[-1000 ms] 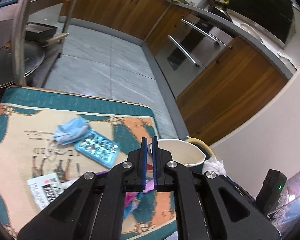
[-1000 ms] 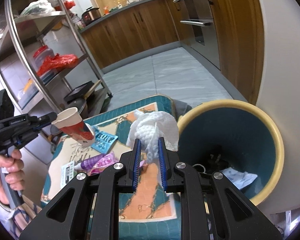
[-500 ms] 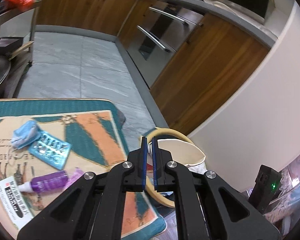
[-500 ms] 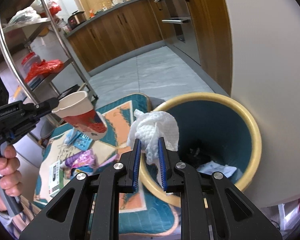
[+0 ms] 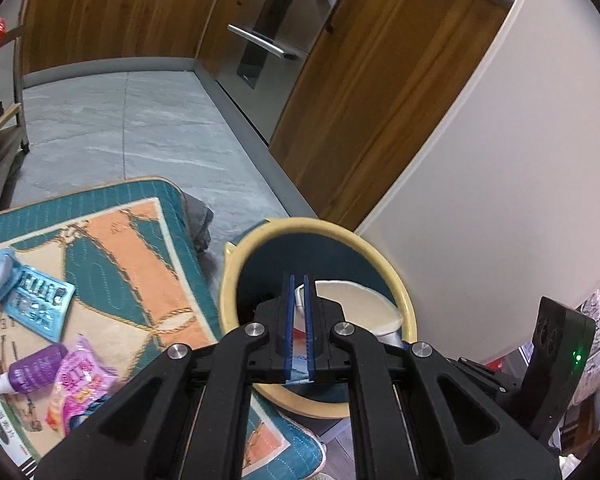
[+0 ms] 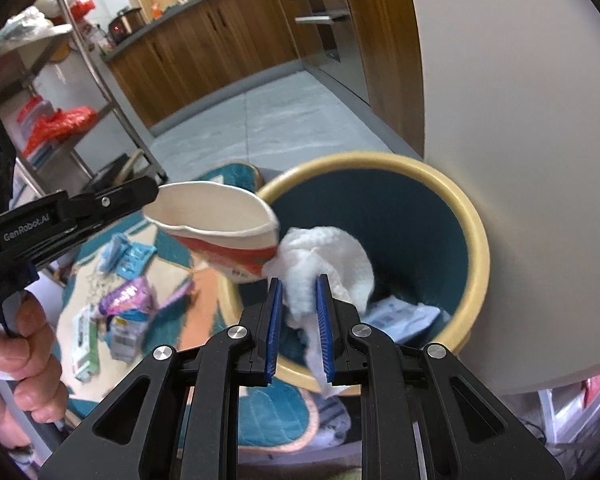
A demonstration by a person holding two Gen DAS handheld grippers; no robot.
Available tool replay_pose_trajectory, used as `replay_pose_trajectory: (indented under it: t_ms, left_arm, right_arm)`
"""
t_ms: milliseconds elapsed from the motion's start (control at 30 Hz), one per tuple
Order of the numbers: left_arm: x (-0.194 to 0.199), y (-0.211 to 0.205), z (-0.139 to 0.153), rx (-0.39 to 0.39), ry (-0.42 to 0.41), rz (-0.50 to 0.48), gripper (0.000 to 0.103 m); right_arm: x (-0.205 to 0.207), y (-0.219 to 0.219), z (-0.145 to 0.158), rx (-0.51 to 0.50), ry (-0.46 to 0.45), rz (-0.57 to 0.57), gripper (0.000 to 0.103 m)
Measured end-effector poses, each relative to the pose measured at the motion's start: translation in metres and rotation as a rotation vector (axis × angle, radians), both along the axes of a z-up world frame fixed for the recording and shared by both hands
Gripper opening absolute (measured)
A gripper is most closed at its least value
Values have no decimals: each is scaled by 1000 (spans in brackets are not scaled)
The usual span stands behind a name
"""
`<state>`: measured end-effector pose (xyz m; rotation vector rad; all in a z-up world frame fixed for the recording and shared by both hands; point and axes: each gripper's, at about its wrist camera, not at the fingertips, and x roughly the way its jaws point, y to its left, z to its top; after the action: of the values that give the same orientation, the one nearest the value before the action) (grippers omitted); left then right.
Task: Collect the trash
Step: 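Carry the tissue and paper cup over the bin and release them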
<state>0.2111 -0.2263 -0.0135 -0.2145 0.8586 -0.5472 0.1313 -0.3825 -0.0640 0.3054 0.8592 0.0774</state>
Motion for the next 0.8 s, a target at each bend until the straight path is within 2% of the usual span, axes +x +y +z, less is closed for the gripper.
replay_pose_trajectory:
  t_ms: [300, 500, 567, 600, 700, 767, 800]
  left_arm:
    - [10, -22, -35, 22, 70, -57, 4]
    - [13, -19, -44, 12, 112, -65, 4]
    - [14, -18, -45, 18, 117, -66, 7]
    - [14, -17, -45, 14, 120, -64, 12]
    - [15, -13, -42, 8, 117, -55, 15]
    - [15, -8, -38, -3, 112, -49, 22]
    - [14, -4, -35, -8, 104, -44, 30]
  right_arm:
    - [8, -2, -20, -12, 85, 1, 19]
    - [13, -3, -26, 11, 105, -5, 19]
    - [15, -2, -27, 10, 106, -5, 19]
    - [15, -2, -27, 11, 106, -6, 19]
    - [15, -3, -26, 14, 102, -11, 19]
    - [14, -5, -26, 18, 99, -14, 23]
    - [14, -6, -26, 20, 97, -18, 24]
